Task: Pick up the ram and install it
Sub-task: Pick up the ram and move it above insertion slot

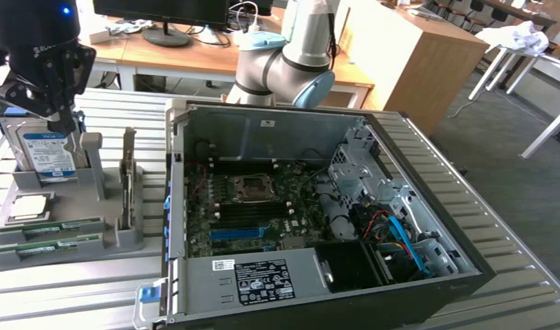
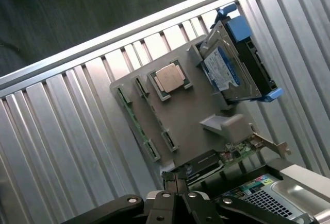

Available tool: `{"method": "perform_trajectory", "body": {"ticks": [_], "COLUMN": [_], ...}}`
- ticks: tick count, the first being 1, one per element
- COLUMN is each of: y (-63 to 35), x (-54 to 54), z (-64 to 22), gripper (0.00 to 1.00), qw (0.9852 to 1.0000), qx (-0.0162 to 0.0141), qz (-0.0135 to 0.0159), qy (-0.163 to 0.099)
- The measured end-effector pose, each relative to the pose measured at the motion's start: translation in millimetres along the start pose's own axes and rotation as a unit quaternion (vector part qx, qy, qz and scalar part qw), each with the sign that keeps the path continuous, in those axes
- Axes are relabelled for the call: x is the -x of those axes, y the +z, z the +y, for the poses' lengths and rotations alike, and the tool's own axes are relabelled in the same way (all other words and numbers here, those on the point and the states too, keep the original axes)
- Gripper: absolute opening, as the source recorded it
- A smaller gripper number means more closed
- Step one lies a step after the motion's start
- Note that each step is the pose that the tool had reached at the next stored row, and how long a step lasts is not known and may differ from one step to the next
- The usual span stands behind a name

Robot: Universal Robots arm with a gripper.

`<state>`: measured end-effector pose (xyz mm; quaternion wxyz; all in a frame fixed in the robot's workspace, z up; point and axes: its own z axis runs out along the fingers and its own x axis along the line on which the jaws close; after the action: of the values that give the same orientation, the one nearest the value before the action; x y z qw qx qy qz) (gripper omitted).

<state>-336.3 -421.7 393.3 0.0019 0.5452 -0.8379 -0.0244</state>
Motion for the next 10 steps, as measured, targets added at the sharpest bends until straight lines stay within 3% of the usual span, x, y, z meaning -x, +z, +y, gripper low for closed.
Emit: {"method": "perform_trajectory", "body": {"ticks": [10], "y": [0.0], "x": [0.0], "z": [0.1], "gripper": [0.10], "qw": [0.9990], "qx": [0.0010], "qz": [0.0019], "qy": [-0.044]}}
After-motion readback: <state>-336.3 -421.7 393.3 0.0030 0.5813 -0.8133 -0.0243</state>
